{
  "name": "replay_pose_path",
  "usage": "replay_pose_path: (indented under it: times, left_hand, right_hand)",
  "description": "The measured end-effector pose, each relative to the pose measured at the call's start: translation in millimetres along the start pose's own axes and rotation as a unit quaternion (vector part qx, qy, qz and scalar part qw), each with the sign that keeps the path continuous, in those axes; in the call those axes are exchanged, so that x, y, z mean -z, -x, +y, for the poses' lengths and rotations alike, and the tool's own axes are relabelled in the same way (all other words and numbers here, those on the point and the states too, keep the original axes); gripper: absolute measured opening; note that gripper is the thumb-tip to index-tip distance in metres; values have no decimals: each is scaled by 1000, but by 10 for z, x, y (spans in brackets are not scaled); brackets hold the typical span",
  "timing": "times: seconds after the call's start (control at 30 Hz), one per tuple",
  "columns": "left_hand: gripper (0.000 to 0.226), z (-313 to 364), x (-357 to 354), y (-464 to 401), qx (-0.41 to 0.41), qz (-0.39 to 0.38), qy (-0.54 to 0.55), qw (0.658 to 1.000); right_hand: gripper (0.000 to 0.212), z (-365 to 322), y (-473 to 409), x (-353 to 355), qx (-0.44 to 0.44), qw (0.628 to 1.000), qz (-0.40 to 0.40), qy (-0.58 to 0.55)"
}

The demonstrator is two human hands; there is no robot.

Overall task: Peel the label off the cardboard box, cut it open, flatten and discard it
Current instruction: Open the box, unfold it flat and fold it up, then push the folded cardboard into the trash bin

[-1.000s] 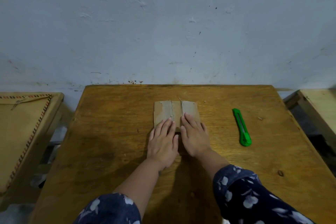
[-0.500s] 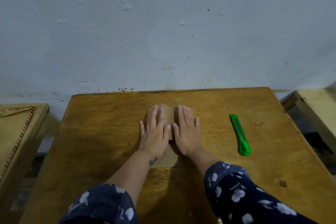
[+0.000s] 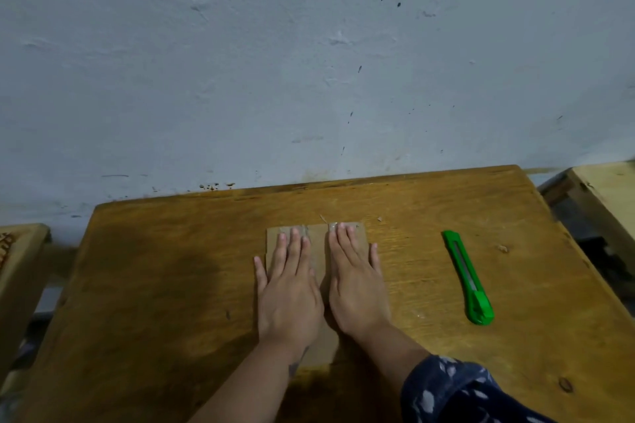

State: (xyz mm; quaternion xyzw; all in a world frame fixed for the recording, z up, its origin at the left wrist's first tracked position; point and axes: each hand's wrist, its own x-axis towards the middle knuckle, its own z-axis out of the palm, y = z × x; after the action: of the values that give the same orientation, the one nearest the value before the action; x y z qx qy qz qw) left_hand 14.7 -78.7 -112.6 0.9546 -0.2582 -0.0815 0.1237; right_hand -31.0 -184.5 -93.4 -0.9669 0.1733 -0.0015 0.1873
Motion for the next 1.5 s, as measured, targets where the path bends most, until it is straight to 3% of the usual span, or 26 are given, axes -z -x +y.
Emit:
replay_pose_path:
  times: [0.17,0.27,0.33,0.4,0.53,0.63,0.83,1.17,1.3,1.5]
  left_hand:
    - [66,9,22,22,14,43,19,999]
    - [64,27,65,74,116,67,30,991]
    - [71,50,100,121,159,44,44,985]
    - [66,57,121,206,144,26,67,987]
    - [53,41,237,511,137,61,227,962]
    - [50,177,402,750,108,96,283,948]
    - [50,812,638,1006,-2,109,334,936]
    - [48,2457,343,2086,-141,14,381,914]
    - [47,3105,-129,2774,-157,-29,377,912]
    - [49,3520,-1194,3660,-158,-139,287,934]
  right_hand:
    - [75,-14,8,-14,-22,1000,16,-8]
    - [66,2,76,-30,-134,987,83,17]
    - [64,-34,141,-19,-194,979,60,32]
    - [59,-87,226,-19,-190,981,40,17]
    - [51,-179,486,63,-167,979,84,-79]
    - [50,-288,772,231,-159,963,132,-170]
    - [50,-85,1322,841,-163,943,249,-147]
    - [51,1143,3016,1466,-282,888,335,-138]
    - [50,1787,3918,1379,-338,874,320,-143]
    - [50,2638,5117,716,-439,862,167,-190]
